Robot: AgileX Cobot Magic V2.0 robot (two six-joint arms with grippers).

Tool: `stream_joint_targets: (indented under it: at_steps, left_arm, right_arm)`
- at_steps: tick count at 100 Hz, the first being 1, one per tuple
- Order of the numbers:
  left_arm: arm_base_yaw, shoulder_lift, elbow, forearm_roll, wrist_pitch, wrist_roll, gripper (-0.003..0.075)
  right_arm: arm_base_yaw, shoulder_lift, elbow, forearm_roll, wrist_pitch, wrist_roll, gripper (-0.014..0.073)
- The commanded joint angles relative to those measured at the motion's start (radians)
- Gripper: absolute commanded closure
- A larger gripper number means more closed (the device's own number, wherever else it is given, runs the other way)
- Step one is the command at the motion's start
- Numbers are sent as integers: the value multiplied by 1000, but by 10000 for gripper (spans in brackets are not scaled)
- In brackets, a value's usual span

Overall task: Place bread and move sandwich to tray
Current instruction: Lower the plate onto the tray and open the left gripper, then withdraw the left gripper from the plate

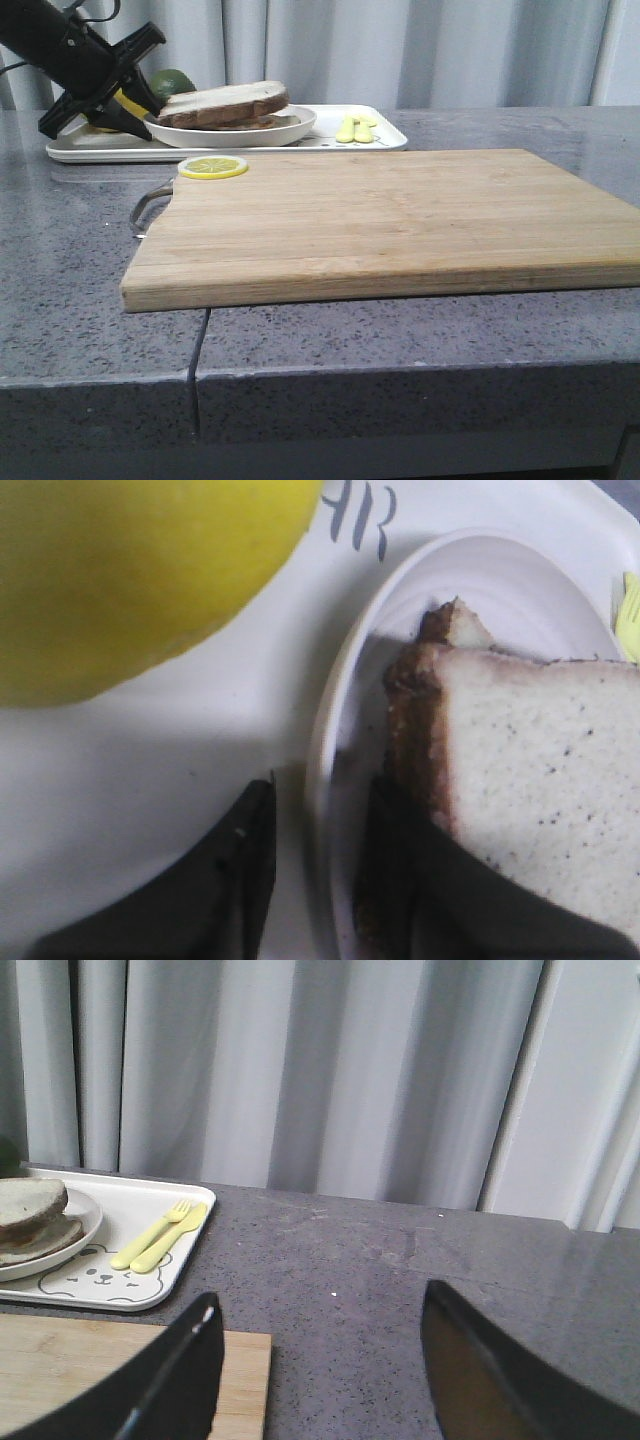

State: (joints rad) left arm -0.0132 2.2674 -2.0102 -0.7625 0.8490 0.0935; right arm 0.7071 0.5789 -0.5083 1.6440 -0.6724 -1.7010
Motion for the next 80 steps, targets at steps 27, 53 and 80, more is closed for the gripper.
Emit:
stream_joint_targets:
  at_steps: [27,53,80]
  left_arm:
    - [-5,-64,-116,72,44,-46,505]
    - [-5,-77,-135,182,81,-61,505]
    - [-5,-94,-181,204,143,-61,505]
  right_arm:
    - [-7,-3,-27,-46,1,-5,148]
    - [-7,-3,-27,-46,1,-5,148]
    - [-7,-3,-27,-46,1,-5,148]
